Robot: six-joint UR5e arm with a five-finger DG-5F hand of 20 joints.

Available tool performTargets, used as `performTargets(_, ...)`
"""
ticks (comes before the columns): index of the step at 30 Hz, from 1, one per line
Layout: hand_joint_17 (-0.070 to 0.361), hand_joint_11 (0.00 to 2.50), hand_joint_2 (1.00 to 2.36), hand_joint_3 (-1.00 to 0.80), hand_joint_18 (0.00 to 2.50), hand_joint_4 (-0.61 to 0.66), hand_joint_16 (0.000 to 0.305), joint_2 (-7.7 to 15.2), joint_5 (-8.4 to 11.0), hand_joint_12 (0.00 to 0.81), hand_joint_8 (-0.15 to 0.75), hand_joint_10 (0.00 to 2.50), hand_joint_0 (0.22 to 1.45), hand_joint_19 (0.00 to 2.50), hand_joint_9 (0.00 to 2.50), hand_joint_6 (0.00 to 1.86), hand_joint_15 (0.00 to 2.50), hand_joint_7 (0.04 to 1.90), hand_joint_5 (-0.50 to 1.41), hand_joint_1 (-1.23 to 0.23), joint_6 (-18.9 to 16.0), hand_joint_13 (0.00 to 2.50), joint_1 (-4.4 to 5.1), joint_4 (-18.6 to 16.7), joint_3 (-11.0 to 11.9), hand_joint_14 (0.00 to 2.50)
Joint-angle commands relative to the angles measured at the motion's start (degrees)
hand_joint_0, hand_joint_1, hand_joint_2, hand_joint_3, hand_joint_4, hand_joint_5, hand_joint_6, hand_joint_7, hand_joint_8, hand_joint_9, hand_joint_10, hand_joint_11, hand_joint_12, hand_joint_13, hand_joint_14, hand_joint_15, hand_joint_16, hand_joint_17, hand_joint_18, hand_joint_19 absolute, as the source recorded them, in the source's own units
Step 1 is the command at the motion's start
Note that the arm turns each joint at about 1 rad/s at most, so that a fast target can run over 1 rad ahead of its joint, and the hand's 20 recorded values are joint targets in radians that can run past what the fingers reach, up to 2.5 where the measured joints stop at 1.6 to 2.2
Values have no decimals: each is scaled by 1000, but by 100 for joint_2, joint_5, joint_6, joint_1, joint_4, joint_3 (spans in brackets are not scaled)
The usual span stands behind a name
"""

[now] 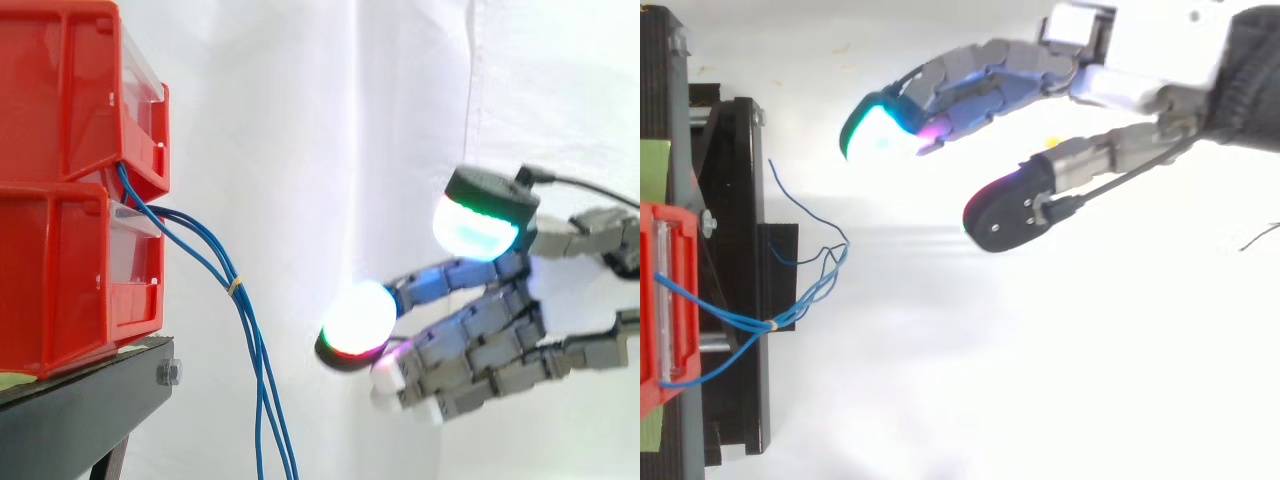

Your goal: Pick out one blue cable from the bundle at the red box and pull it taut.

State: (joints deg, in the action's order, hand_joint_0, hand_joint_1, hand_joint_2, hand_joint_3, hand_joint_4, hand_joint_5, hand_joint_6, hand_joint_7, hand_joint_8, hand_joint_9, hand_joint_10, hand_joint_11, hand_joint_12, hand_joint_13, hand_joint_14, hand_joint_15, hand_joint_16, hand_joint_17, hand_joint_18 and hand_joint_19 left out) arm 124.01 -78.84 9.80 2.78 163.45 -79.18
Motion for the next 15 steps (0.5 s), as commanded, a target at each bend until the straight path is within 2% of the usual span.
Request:
performTargets(1,92,42,1000,-500,178,160,41,193,53,300,225,2,536,335,588,502,125,659,-201,-619,-14,341,38,-235,25,6)
performTargets(5,92,49,1000,-500,182,163,41,378,53,301,227,2,536,334,591,501,130,659,-200,-618,-22,344,73,-464,43,5)
performTargets(15,92,51,1000,-500,183,164,41,448,61,301,228,2,537,333,592,501,130,657,-199,-616,-31,346,179,-587,43,6)
